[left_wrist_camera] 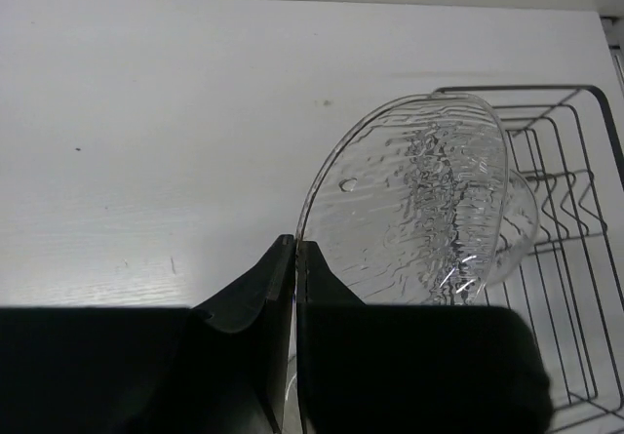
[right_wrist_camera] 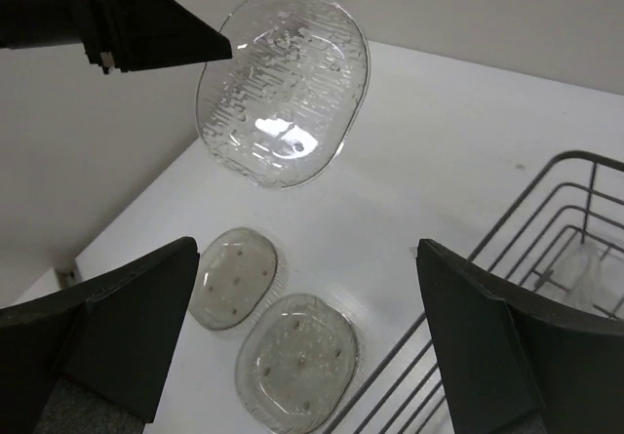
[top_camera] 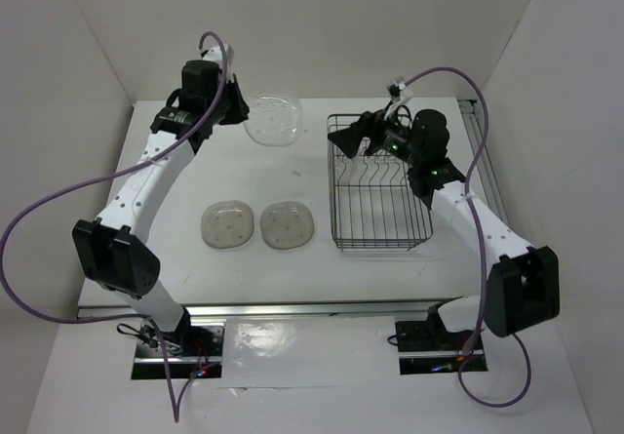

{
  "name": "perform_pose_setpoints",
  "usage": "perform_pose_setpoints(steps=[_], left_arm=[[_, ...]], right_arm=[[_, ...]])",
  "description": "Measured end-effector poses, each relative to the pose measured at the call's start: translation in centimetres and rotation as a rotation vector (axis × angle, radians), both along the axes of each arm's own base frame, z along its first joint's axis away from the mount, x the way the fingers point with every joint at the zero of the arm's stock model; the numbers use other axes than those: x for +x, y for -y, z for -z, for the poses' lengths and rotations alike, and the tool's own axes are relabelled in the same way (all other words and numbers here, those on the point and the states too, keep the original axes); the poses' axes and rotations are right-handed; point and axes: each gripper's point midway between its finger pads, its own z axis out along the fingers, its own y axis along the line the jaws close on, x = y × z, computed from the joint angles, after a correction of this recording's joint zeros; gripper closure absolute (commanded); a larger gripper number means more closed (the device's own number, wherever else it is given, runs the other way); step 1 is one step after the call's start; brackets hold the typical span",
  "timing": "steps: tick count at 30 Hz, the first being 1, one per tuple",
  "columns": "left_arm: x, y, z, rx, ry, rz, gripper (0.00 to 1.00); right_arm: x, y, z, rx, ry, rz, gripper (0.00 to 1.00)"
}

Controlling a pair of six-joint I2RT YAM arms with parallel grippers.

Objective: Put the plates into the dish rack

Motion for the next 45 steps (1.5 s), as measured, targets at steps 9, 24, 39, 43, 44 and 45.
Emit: perform_pose_setpoints(steps=[9, 24, 39, 43, 44, 45], left_arm=[[-2.6, 3.9, -0.5, -0.038, 0.006, 0.165, 1.0], [-4.5, 7.5, -1.1, -0.095, 0.011, 0.308, 1.0], [-3.0, 2.4, -0.9, -0.04, -0.042, -0.017, 0.0], [-2.3, 1.5, -1.6, -0.03, -0.032, -0.059, 0.0], [-2.2, 1.3, -1.5, -0.026, -0.038, -0.066, 0.0], [-2.1, 1.2, -1.3, -0.022, -0.047, -0.071, 0.0]], right_arm=[[2.3, -2.5, 2.4, 0.078, -0.053, -0.207, 0.0], [5.2, -4.8, 4.9, 0.122, -0.136, -0.222, 1.0], [6.3, 10.1, -0.5, -0.048, -0.126, 0.644, 1.0], [4.8, 15.9, -2.3, -0.113, -0.107, 0.91, 1.0], [4.6, 16.8, -2.2, -0.134, -0.116, 0.956, 1.0], [4.4, 17.7, -1.7, -0.159, -0.129, 0.999, 1.0]])
